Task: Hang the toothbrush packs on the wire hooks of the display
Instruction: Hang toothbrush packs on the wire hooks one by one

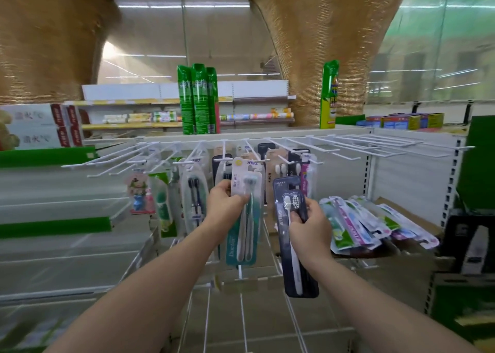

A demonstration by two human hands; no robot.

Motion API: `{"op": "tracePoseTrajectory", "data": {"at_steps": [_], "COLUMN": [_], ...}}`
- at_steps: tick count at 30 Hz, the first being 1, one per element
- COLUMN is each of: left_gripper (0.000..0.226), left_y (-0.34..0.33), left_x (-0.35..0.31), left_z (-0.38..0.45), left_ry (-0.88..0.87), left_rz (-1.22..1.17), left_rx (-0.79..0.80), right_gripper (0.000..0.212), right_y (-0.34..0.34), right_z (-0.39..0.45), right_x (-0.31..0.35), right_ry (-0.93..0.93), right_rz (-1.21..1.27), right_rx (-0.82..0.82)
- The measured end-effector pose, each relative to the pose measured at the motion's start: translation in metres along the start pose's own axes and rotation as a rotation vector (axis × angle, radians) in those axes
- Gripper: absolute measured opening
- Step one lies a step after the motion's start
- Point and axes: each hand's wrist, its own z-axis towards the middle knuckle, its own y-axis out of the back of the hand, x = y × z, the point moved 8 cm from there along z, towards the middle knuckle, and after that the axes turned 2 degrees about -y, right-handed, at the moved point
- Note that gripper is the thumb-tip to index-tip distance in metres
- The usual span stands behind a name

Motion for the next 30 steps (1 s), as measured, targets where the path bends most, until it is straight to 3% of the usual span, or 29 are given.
{"op": "tracePoseTrajectory", "data": {"at_steps": [26,30], "left_gripper": [0.022,0.015], "left_y": [-0.009,-0.015], "left_x": [0.013,0.016], "left_z": [0.010,0.017], "left_ry": [-0.011,-0.003], "left_rz": [-0.033,0.053], "left_rx": [-0.045,-0.003], "right_gripper": [0.035,0.031], "right_y": [-0.001,0.002], "right_z": [0.009,0.010], "right_x": [-0.005,-0.007], "right_ry": [-0.014,-0.025], "right_rz": [0.010,0.013], "right_rx": [-0.009,-0.016]}}
